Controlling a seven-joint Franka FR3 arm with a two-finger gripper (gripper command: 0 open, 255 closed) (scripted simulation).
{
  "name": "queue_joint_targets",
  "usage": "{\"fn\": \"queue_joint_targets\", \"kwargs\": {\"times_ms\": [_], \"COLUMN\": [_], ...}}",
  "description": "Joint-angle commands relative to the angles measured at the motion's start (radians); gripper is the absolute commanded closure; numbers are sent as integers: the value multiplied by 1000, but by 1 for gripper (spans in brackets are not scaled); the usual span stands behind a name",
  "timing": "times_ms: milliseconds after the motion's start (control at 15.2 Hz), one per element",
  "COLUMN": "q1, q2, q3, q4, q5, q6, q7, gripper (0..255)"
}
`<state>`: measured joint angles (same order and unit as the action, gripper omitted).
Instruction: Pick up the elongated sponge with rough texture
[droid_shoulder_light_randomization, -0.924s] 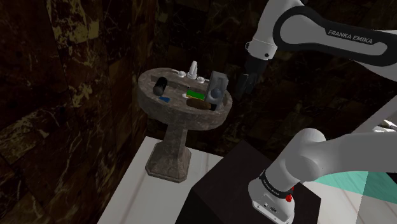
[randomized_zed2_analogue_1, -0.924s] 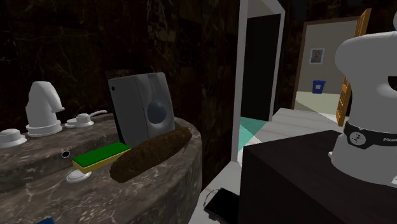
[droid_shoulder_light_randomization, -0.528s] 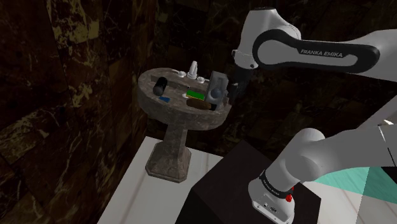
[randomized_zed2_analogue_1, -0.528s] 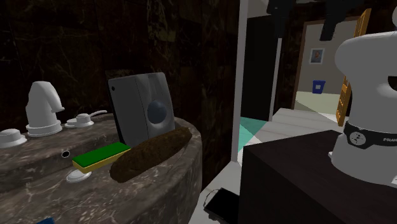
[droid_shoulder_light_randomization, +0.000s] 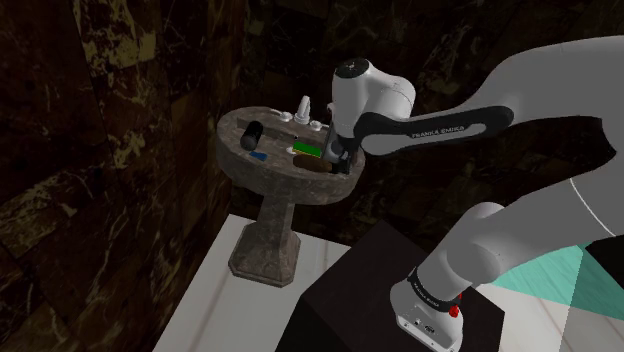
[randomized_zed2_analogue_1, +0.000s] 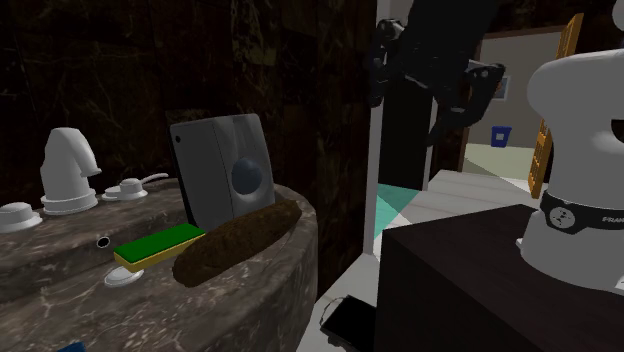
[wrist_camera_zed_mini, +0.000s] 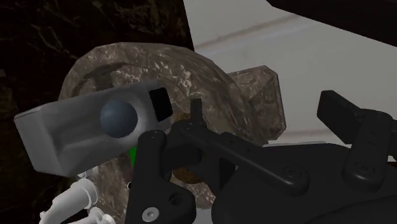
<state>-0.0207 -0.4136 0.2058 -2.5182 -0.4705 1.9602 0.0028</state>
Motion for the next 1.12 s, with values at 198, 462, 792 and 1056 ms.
{"fn": "queue_joint_targets", "kwargs": {"times_ms": [198, 462, 792, 1056], "q1": [-65, -99, -101, -96], "q2": [190, 361, 564, 616], "q3": [63, 89, 74, 69], "q4": [8, 53, 130, 138], "q5": [-330, -628, -961, -990], "q6": [103, 104, 34, 30], "q7": [94, 203, 303, 350], "gripper": [0, 0, 0, 0]}}
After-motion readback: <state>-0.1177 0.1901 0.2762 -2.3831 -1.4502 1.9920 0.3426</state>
